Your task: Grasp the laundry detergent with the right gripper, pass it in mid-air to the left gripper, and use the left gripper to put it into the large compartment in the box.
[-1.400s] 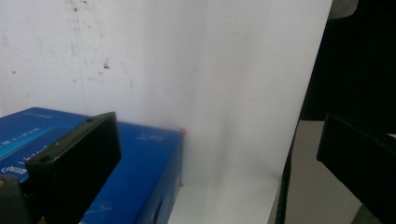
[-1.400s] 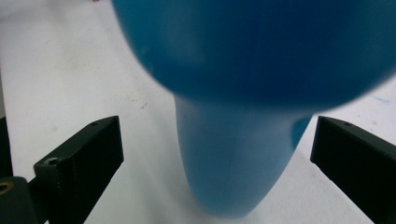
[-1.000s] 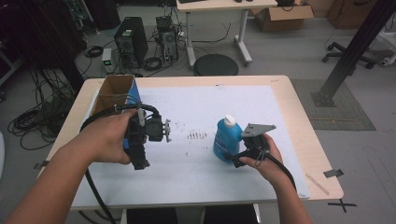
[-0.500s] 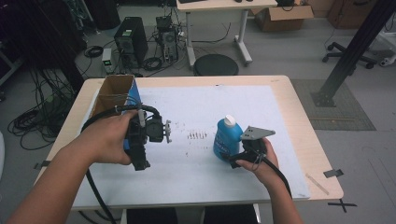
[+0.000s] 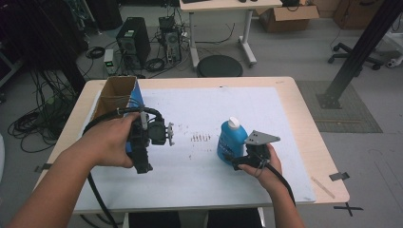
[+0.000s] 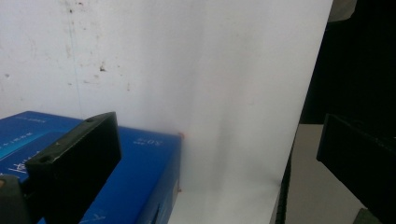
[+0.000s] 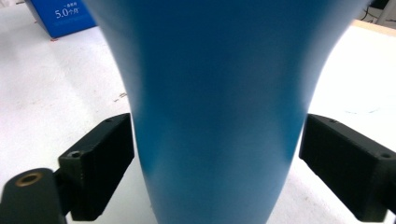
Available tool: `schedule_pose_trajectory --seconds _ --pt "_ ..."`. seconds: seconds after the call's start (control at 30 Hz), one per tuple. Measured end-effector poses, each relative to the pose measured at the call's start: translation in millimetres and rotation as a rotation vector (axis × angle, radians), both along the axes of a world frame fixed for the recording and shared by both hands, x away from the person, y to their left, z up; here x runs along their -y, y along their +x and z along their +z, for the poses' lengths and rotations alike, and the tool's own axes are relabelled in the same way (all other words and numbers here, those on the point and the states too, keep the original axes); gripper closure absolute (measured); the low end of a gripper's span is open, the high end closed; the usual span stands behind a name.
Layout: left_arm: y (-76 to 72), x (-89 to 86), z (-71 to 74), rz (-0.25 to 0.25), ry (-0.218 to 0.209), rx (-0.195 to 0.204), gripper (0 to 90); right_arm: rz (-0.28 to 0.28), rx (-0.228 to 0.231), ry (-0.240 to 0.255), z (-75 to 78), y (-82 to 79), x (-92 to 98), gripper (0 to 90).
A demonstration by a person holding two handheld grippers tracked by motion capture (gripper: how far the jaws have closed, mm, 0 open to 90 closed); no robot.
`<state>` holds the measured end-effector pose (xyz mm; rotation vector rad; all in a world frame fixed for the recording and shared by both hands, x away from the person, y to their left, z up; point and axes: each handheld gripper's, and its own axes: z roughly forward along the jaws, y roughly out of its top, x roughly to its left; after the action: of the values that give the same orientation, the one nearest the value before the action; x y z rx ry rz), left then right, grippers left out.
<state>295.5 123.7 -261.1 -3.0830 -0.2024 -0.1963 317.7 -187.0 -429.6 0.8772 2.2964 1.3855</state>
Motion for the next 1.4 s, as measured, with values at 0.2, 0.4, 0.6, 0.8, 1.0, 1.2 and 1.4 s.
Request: schedule_pose_trajectory --seconds 0.2,0.4,0.6,0.8,1.0,1.2,1.4 --pt "0.2 1.2 0.0 -0.003 0.000 -0.002 0.4 -0.017 0.008 0.003 -2.9 -0.4 -0.7 13.6" --pt "1.1 0.8 0.1 0.000 0.001 -0.002 0.4 -0.028 0.016 0.016 -3.2 0.5 -0.3 15.8" --pt "1.7 0.2 1.4 0.004 0.000 0.001 0.4 -0.023 0.021 0.020 -3.1 1.3 -2.3 17.5" --pt "2.1 0.3 1.2 0.005 -0.004 0.002 0.4 -0.026 0.022 0.023 -3.8 1.1 -3.3 21.8" --pt "2.3 1.3 1.1 0.004 0.000 0.000 0.4 -0.037 0.031 0.029 -5.6 0.6 -2.2 25.5" --pt "2.2 1.9 1.2 0.003 0.001 0.001 0.4 -0.028 0.033 0.040 -6.2 0.5 -4.2 32.6" --pt "1.6 3.3 1.5 -0.001 0.011 0.001 0.4 -0.022 0.048 0.055 -8.0 -1.2 -8.1 42.2"
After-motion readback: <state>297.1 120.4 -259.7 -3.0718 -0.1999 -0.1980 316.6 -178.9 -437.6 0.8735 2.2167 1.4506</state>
